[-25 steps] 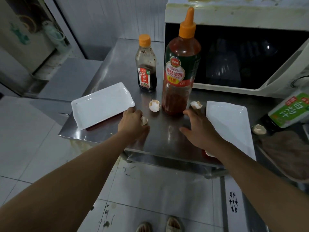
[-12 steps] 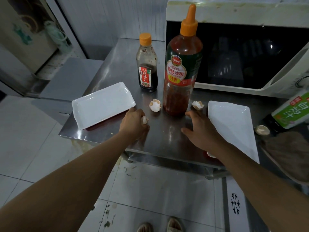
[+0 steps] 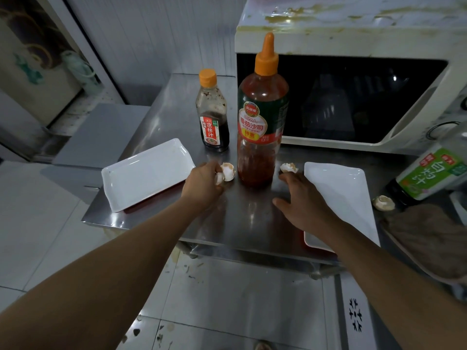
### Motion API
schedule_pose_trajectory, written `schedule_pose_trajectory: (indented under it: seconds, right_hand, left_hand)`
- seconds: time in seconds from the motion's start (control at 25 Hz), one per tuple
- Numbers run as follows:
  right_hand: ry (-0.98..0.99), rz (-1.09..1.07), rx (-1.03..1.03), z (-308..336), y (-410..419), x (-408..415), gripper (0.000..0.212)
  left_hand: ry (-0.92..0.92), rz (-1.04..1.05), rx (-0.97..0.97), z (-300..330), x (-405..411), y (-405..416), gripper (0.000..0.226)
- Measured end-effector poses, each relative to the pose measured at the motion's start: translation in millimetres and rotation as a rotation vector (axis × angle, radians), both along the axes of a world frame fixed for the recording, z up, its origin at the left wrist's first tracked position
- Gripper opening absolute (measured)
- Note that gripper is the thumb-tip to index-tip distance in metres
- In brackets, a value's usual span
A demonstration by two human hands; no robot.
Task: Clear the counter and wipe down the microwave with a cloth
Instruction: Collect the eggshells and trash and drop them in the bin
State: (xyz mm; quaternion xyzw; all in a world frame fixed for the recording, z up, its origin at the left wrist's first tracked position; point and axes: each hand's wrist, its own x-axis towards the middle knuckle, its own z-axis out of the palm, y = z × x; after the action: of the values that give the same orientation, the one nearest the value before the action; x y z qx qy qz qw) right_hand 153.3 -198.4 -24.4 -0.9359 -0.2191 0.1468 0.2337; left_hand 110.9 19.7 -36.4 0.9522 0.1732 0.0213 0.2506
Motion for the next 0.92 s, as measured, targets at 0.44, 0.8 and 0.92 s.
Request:
schedule_pose_trajectory:
  seconds: [0.44, 0.8, 0.92]
  right_hand:
    - [-0.04, -0.039, 0.047, 1.3, -8.8, 16.6, 0.052]
    - [-0.038, -0.068, 0.067, -0.9, -9.4, 21.0, 0.05]
    - [-0.042, -0.074, 0.08, -2.8, -11.1, 22.6, 0.052]
  left_hand:
    - [-0.077, -0.01, 0.024, -12.7, 40.9, -5.1, 0.023]
    - [-0.06, -0.029, 0.011, -23.1, 39.6, 0.5, 0.039]
    - [-0.059, -0.023, 0.025, -24.8, 40.1, 1.7, 0.048]
